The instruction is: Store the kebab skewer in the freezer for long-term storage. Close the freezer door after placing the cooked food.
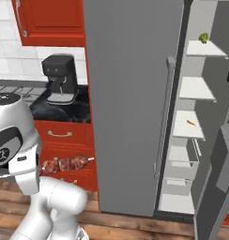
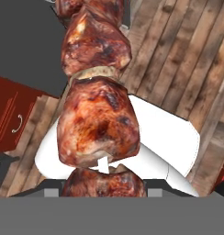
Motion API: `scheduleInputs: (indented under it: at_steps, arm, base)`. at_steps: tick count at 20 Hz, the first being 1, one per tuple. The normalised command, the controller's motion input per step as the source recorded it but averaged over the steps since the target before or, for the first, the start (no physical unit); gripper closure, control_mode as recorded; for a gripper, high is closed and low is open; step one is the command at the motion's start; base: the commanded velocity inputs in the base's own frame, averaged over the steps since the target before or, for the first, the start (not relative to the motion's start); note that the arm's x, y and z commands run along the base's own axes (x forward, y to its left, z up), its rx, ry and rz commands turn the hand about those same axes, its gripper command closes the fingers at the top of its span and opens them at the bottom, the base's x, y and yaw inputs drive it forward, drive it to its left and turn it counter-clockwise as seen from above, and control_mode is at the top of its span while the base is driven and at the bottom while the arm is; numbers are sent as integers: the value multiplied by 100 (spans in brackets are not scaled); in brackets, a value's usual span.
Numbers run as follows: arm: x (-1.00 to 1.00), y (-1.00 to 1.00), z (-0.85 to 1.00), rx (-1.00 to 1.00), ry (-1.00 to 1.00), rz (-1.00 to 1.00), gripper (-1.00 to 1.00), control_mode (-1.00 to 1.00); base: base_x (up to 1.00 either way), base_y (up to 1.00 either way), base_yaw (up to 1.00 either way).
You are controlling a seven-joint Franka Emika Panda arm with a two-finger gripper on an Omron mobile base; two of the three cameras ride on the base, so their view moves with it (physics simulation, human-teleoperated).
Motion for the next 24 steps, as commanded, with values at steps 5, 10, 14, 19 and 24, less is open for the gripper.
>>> scheduleInputs:
  at_steps: [5,10,14,19,24]
  arm:
    - [0,0,0,0,0,0,100,100]
    - [0,0,0,0,0,0,100,100]
    - [0,0,0,0,0,0,100,100]
    - [0,0,0,0,0,0,100,100]
    - [0,0,0,0,0,0,100,100]
  base:
    - [0,-82,-7]
    - [13,-70,-2]
    - [29,-54,0]
    - [31,-39,-1]
    - [49,-36,-1]
